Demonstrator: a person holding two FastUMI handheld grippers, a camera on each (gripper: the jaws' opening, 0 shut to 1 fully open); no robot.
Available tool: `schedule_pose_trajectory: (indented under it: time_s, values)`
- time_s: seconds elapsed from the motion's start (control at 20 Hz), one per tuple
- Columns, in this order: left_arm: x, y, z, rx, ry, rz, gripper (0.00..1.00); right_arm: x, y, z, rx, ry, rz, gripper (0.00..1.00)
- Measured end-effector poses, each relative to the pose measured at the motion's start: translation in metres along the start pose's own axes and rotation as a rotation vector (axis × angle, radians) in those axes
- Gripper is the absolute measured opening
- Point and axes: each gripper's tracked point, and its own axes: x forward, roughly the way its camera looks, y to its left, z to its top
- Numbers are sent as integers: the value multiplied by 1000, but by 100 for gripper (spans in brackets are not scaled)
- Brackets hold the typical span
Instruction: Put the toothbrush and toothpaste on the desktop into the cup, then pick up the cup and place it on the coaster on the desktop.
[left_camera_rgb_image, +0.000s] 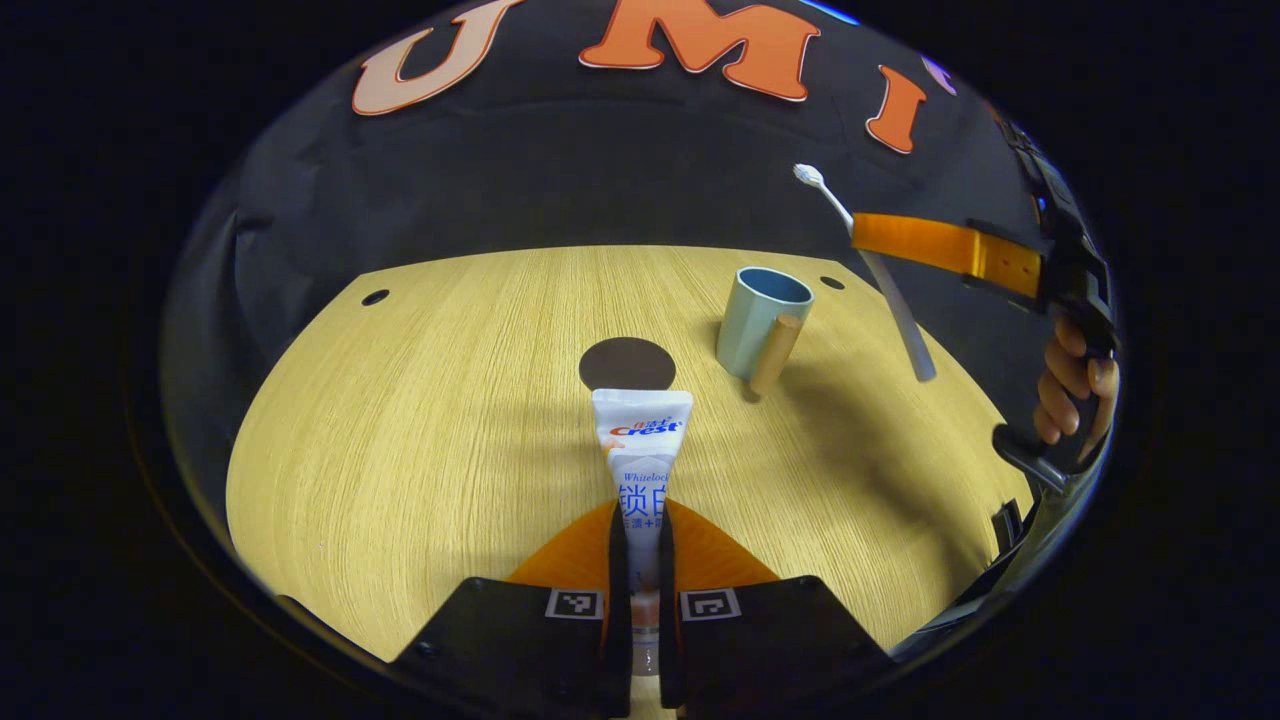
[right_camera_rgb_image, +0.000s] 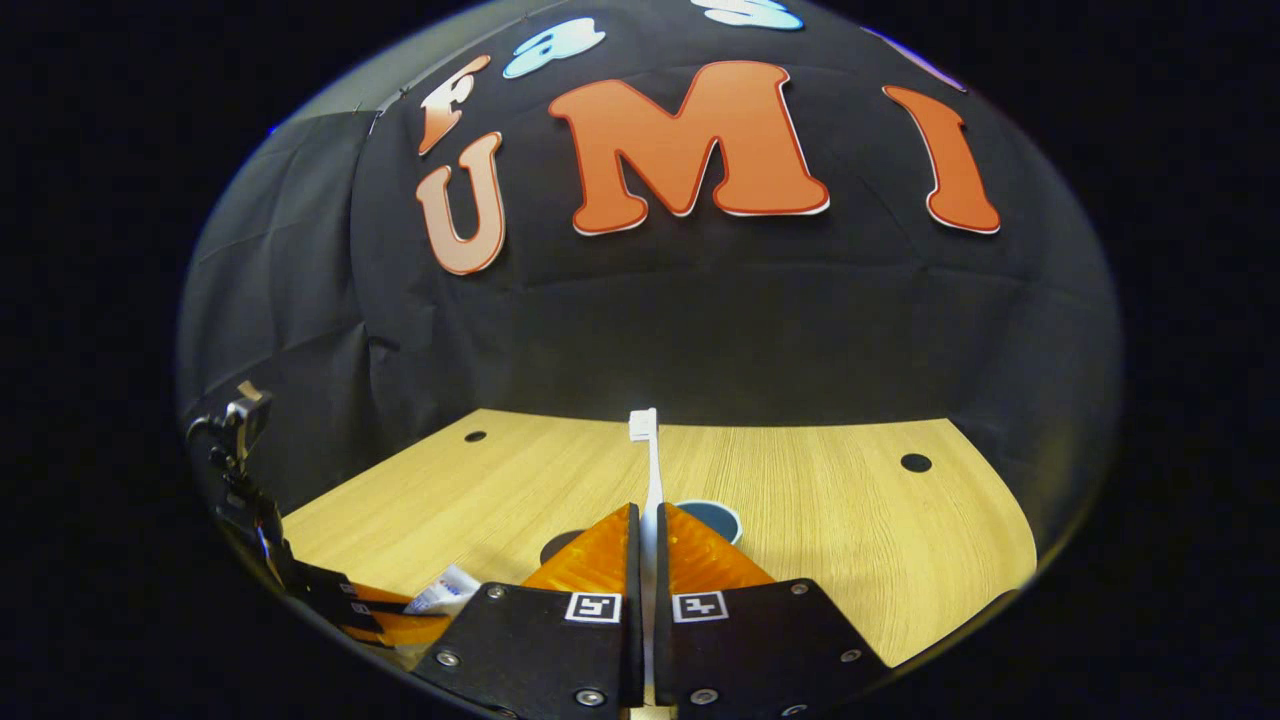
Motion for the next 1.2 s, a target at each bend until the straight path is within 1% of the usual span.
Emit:
schedule_pose_trajectory:
  time_s: [0.05,0.15,0.35,0.5,0.6,0.7,0.8,0.85,1.0,1.1,1.2]
  values:
    - [1,0,1,5,0,4,13,8,-2,2,-3,-8,-7,4]
    - [2,1,-1,11,-2,10,14,22,-3,8,-7,-36,-7,4]
    - [-2,3,5,8,-9,14,14,44,1,30,-7,-119,19,4]
    - [-1,3,4,-1,-20,19,14,54,7,48,14,-210,48,4]
    - [-1,3,4,-9,-25,26,13,61,3,55,12,-248,44,4]
    - [-3,2,4,-17,-25,35,14,67,2,58,6,-282,39,4]
    - [-2,0,3,-38,-22,28,14,72,3,63,6,-318,43,4]
    - [-2,0,3,-45,-25,23,14,74,3,65,1,-332,46,4]
    - [1,1,3,-64,-34,34,14,84,-10,63,11,-377,4,5]
    - [0,-1,3,-81,-36,33,14,89,-13,57,27,-394,5,5]
    - [0,-1,5,-86,-44,38,14,91,-16,48,9,-396,6,5]
